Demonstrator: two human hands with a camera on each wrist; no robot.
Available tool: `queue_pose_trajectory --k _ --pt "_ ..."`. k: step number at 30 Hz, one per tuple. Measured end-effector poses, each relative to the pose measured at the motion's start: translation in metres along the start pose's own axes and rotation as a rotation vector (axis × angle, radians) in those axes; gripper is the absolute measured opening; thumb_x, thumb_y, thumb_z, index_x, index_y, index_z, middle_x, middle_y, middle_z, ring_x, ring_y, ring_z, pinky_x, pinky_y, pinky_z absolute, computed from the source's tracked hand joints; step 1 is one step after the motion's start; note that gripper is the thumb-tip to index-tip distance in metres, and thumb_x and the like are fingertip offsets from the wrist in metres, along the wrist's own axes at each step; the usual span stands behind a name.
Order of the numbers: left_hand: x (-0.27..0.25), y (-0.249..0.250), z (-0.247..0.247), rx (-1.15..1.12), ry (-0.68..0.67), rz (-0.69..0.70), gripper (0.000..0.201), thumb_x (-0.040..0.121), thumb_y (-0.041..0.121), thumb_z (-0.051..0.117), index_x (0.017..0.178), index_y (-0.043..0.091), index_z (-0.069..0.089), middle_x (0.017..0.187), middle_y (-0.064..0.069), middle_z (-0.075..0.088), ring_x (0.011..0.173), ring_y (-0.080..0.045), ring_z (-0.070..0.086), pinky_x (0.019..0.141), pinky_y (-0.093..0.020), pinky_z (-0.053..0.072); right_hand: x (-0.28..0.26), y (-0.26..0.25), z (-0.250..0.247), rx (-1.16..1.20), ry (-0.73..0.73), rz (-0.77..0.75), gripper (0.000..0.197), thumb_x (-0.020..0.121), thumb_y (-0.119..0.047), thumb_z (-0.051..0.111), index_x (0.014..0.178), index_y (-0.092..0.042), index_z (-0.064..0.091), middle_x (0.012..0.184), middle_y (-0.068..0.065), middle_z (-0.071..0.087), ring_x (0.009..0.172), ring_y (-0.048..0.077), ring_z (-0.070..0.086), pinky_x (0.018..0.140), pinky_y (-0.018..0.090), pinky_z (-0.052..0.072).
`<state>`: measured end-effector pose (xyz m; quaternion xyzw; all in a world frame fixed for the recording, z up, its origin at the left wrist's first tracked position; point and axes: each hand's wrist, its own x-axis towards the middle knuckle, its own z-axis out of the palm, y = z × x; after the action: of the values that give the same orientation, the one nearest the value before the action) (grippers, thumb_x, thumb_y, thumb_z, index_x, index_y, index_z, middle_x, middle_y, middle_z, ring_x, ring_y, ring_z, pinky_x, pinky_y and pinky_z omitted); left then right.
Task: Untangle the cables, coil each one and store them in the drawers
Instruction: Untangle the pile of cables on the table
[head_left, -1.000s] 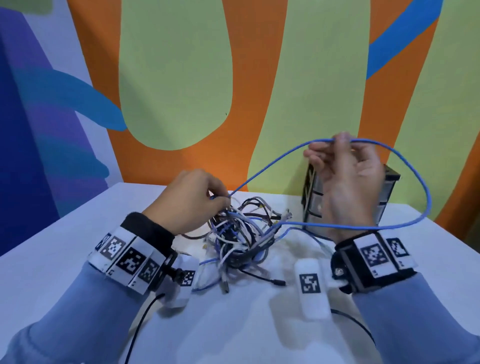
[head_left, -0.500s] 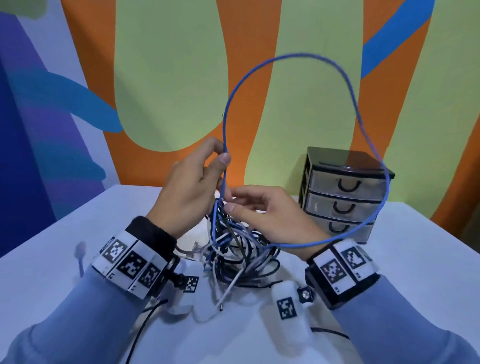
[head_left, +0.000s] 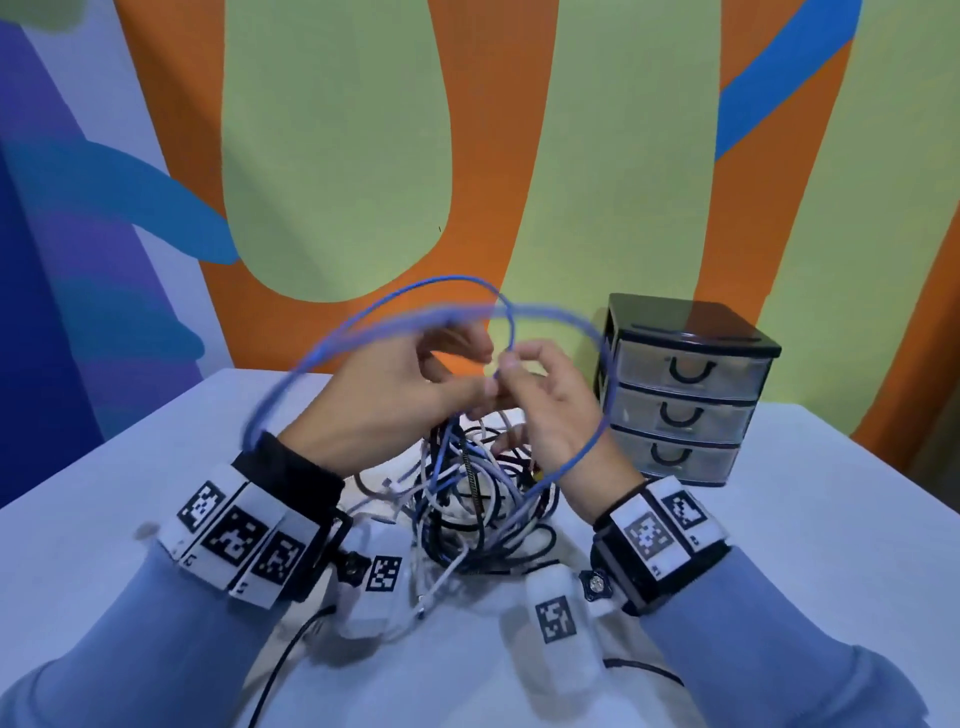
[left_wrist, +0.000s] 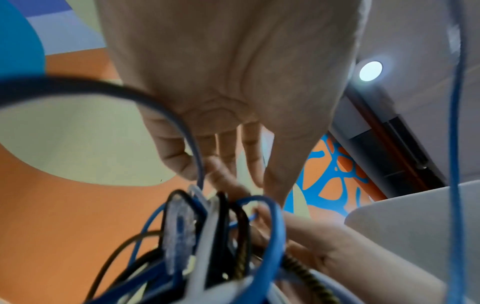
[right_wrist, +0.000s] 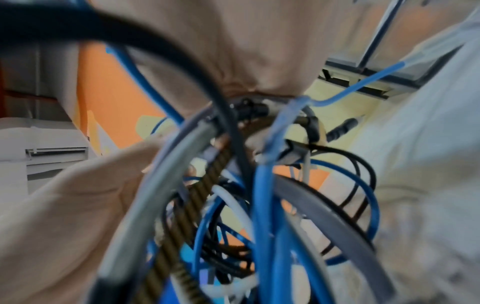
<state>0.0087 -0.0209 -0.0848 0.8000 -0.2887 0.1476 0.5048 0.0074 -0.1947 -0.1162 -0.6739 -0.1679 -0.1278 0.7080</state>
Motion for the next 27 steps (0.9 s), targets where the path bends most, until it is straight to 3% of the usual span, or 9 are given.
queue_pose_trajectory --k 3,7,11,14,17,20,22,25,27 --pt "-0.002 -0.011 -0.005 0.293 -0.102 -0.094 0.028 0.084 0.008 0.084 0.099 0.027 0.072 0.088 0.006 0.075 0.069 -0.009 0.063 0.067 -0.021 0.052 0.006 -0.011 -0.014 0.195 0.214 -0.038 0.007 0.113 -0.016 0.042 0.108 -0.015 0.047 0.076 0.012 0.074 0.060 0.023 0.069 0.045 0.028 0.053" --pt "0.001 -0.022 -0.016 0.516 -0.137 -0.221 0.016 0.087 0.010 0.077 0.080 0.023 0.081 0.058 0.009 0.066 0.056 -0.005 0.056 0.055 -0.013 0.041 0.016 -0.028 -0.044 0.450 0.500 -0.199 0.009 0.114 -0.016 0.038 0.107 -0.017 0.043 0.072 0.010 0.074 0.054 0.020 0.069 0.058 0.026 0.058" --pt "0.000 -0.029 -0.024 0.708 -0.149 -0.230 0.025 0.095 0.030 0.079 0.071 0.023 0.079 0.063 0.005 0.072 0.065 -0.013 0.067 0.064 -0.033 0.056 0.017 -0.045 -0.064 0.589 0.604 -0.354 0.011 0.114 -0.017 0.039 0.104 -0.016 0.042 0.070 0.008 0.073 0.061 0.021 0.070 0.069 0.031 0.060" --pt "0.003 -0.034 -0.025 0.634 -0.074 -0.234 0.037 0.104 0.040 0.066 0.077 0.019 0.078 0.064 0.004 0.074 0.063 -0.015 0.068 0.065 -0.034 0.054 0.015 -0.048 -0.061 0.586 0.528 -0.341 0.005 0.113 -0.017 0.043 0.111 -0.013 0.045 0.074 0.010 0.072 0.064 0.022 0.071 0.072 0.032 0.061" --pt "0.009 -0.035 -0.026 0.305 0.065 -0.287 0.045 0.111 0.040 0.051 0.086 0.013 0.076 0.069 -0.003 0.077 0.056 -0.016 0.061 0.061 -0.032 0.049 0.012 -0.044 -0.052 0.522 0.409 -0.202 0.011 0.110 -0.020 0.051 0.110 -0.009 0.050 0.080 0.012 0.071 0.068 0.022 0.072 0.073 0.032 0.063" --pt "0.011 -0.037 -0.025 0.019 0.216 -0.341 0.054 0.113 0.042 0.044 0.085 0.002 0.068 0.066 -0.010 0.074 0.049 -0.015 0.056 0.052 -0.028 0.047 0.006 -0.040 -0.042 0.284 0.183 -0.010 0.038 0.106 -0.044 0.053 0.108 -0.008 0.063 0.099 0.018 0.076 0.086 0.027 0.074 0.081 0.042 0.063" --pt "0.011 -0.035 -0.023 -0.134 0.313 -0.345 0.054 0.113 0.044 0.043 0.085 0.003 0.062 0.064 -0.011 0.072 0.047 -0.013 0.054 0.048 -0.023 0.047 0.001 -0.036 -0.035 0.045 -0.021 0.027 0.051 0.100 -0.058 0.054 0.111 -0.011 0.071 0.109 0.011 0.078 0.102 0.025 0.074 0.095 0.047 0.060" --pt "0.012 -0.030 -0.022 -0.310 0.438 -0.294 0.051 0.114 0.043 0.042 0.085 0.005 0.060 0.061 -0.005 0.069 0.046 -0.010 0.054 0.046 -0.017 0.046 -0.011 -0.027 -0.015 -0.310 -0.298 -0.057 0.033 0.098 -0.048 0.067 0.115 -0.020 0.075 0.113 -0.005 0.077 0.109 0.013 0.070 0.103 0.036 0.054" --pt "0.013 -0.025 -0.023 -0.410 0.503 -0.280 0.052 0.114 0.044 0.041 0.083 0.007 0.061 0.061 -0.004 0.069 0.047 -0.009 0.055 0.046 -0.015 0.046 -0.016 -0.018 -0.006 -0.408 -0.373 -0.071 0.024 0.095 -0.036 0.076 0.114 -0.021 0.075 0.111 -0.009 0.073 0.101 0.012 0.067 0.096 0.026 0.052"
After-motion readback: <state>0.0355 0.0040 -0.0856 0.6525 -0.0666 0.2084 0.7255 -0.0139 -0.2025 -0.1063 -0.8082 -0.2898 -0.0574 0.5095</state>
